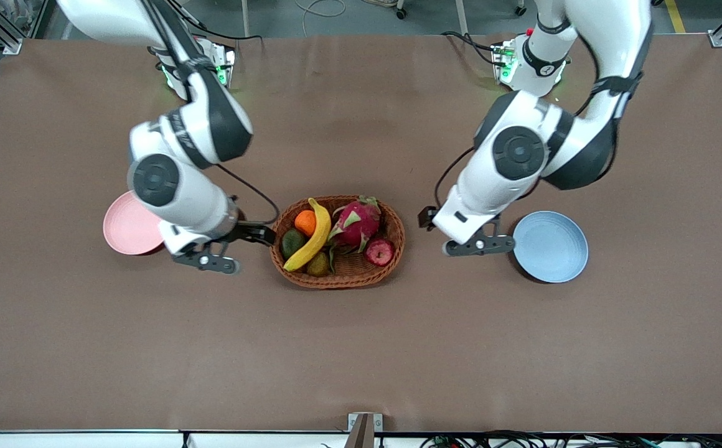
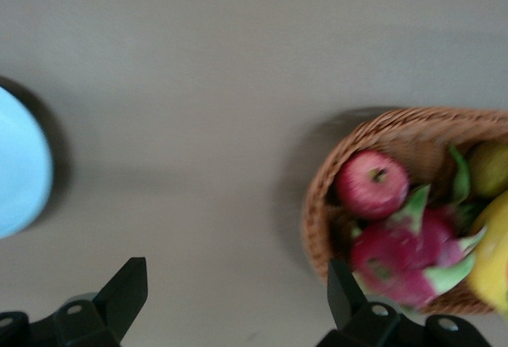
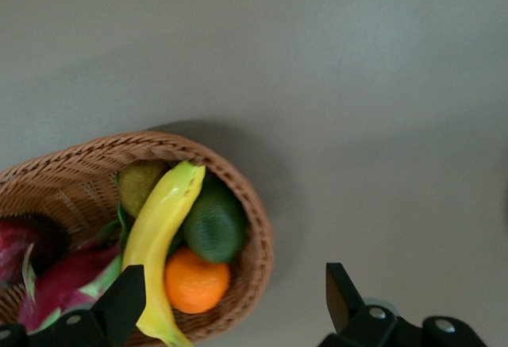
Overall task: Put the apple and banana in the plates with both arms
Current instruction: 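Reach both grippers down into the wicker fruit basket, then grasp the red apple with the left gripper while the right gripper grasps the banana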
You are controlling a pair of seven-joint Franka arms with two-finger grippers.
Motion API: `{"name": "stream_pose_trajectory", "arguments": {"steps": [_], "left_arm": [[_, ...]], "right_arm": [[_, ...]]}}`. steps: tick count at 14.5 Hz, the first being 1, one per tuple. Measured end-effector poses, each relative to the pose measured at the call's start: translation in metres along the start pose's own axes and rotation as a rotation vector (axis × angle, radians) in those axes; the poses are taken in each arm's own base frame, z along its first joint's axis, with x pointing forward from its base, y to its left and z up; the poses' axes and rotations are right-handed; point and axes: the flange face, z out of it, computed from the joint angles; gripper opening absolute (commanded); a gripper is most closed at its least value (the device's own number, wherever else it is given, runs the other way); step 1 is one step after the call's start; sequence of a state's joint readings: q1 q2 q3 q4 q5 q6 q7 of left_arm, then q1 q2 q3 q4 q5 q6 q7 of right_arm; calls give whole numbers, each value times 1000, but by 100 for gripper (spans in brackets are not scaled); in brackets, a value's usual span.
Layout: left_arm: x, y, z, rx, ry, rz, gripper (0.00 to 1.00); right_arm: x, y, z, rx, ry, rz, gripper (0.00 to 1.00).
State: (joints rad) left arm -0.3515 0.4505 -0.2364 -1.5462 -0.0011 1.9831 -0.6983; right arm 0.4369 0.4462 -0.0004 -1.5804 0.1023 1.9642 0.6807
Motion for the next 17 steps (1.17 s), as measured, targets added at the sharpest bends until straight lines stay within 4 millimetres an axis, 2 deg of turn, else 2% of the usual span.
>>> {"name": "stream_pose_trajectory", "arguments": {"steps": [4, 6, 9, 13, 17], "left_arm": [[1, 42, 46, -28, -10, -226, 100], [5, 55, 69, -50, -9, -328, 100], [3, 72, 103, -89, -2, -466, 100], [-9, 89, 137, -97, -15, -553, 100], [-10, 88, 161, -76, -34, -577, 100]], "right_arm": [[1, -30, 42, -23, -15, 243, 91], [-1, -51, 59, -24, -12, 313, 81], [-4, -71, 75, 1, 9, 353, 73], [-10, -80, 90, -8, 5, 425, 73], [-12, -82, 95, -13, 1, 429, 73]]}}
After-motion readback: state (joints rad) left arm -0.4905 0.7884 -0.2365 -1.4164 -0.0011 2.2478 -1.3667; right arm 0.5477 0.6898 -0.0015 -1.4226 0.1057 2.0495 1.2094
